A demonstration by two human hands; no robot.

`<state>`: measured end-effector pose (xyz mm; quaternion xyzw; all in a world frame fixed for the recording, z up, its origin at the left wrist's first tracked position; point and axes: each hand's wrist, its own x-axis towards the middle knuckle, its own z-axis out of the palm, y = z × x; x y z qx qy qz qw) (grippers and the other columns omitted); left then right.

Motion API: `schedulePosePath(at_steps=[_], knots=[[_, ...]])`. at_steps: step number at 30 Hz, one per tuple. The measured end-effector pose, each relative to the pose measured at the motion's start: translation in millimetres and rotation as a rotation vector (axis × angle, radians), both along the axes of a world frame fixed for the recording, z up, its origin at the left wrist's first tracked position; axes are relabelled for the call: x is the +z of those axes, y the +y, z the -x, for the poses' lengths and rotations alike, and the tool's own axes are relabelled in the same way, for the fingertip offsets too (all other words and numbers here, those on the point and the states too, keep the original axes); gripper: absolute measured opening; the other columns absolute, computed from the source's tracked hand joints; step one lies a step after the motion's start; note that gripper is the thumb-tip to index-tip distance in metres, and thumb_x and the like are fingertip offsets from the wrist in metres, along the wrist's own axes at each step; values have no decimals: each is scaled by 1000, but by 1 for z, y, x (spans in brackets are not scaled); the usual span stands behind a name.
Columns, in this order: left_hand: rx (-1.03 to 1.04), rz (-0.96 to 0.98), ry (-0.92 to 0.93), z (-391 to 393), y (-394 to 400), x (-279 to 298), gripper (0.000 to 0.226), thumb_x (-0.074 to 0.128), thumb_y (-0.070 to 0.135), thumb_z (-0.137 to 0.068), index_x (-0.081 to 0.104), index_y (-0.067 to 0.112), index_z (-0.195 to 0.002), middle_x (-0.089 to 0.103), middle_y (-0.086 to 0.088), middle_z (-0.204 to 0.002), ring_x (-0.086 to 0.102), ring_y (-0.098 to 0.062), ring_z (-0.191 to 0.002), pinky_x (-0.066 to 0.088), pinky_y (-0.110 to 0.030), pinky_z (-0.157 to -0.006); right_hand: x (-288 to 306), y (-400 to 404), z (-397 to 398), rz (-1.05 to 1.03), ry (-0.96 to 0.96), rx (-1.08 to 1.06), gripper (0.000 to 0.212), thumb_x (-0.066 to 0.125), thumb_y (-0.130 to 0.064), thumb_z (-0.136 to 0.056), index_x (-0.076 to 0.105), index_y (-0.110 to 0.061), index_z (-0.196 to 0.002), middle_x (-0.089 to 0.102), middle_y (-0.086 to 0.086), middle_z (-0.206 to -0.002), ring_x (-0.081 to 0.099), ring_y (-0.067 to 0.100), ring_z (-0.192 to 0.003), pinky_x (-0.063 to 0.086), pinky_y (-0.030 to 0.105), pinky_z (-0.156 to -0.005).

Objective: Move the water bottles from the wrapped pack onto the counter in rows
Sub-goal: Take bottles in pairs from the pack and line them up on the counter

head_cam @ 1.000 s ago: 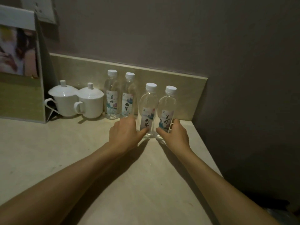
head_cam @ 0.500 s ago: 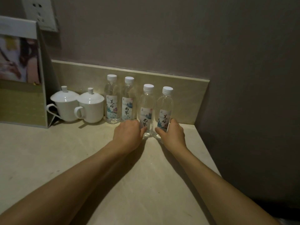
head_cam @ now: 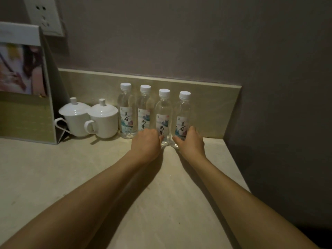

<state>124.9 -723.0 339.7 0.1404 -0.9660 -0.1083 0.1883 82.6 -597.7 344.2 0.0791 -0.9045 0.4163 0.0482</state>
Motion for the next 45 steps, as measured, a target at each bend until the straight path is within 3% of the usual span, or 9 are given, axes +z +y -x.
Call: schedulePosePath(at_steps=[8, 14, 19, 24, 29, 36, 41, 45], knots=[[-1, -20, 3, 10, -1, 0, 32, 50, 36, -100, 65, 9, -93, 55, -4, -76, 57, -22, -73, 49, -33, -66, 1, -3, 10, -12, -4, 0, 45, 68, -35, -87, 47, -15, -122, 53, 9, -128, 55, 31, -116, 50, 54, -93], [1, -18, -6, 16, -2, 1, 33, 49, 35, -100, 65, 7, -96, 63, -10, -85, 65, -28, -82, 57, -41, -77, 1, -6, 16, -4, -5, -6, 47, 68, -34, -87, 47, -13, -124, 54, 10, -127, 56, 31, -115, 50, 53, -93], [0, 27, -19, 23, -6, 1, 33, 49, 34, -101, 65, 7, -95, 64, -12, -87, 63, -29, -81, 54, -38, -74, 1, -8, 22, -18, 21, -4, 47, 68, -34, -88, 47, -10, -122, 55, 12, -127, 56, 34, -116, 51, 51, -92], [3, 136, -68, 29, -7, 4, 25, 55, 29, -98, 68, 8, -93, 58, -9, -77, 61, -27, -77, 48, -35, -64, -2, -9, 27, -13, 41, 0, 47, 69, -33, -87, 47, -10, -122, 54, 12, -127, 56, 33, -115, 51, 49, -93], [0, 166, -102, 33, -9, 3, 21, 59, 28, -95, 66, 9, -89, 40, 2, -59, 53, -19, -67, 42, -30, -59, -4, -9, 28, -15, 58, 0, 47, 69, -32, -87, 47, -9, -123, 54, 12, -127, 56, 33, -115, 50, 48, -94], [-22, 130, -112, 35, -10, 2, 26, 58, 28, -96, 51, 16, -75, 42, 2, -61, 58, -20, -68, 56, -33, -67, -4, -13, 27, -13, 54, -4, 48, 67, -31, -88, 45, -9, -125, 52, 13, -129, 56, 33, -117, 50, 50, -96], [-19, 121, -85, 30, -9, 3, 20, 56, 26, -98, 62, 11, -86, 50, 0, -66, 61, -21, -72, 55, -33, -67, -3, -14, 23, -11, 33, -24, 49, 66, -33, -89, 45, -10, -126, 52, 12, -130, 55, 33, -117, 50, 53, -94], [-36, 121, -64, 22, -8, 6, 31, 47, 35, -101, 63, 10, -90, 59, -6, -78, 65, -25, -77, 59, -40, -73, 1, -14, 19, -13, 17, -41, 50, 67, -34, -88, 46, -9, -126, 52, 12, -129, 55, 34, -117, 50, 53, -93]])
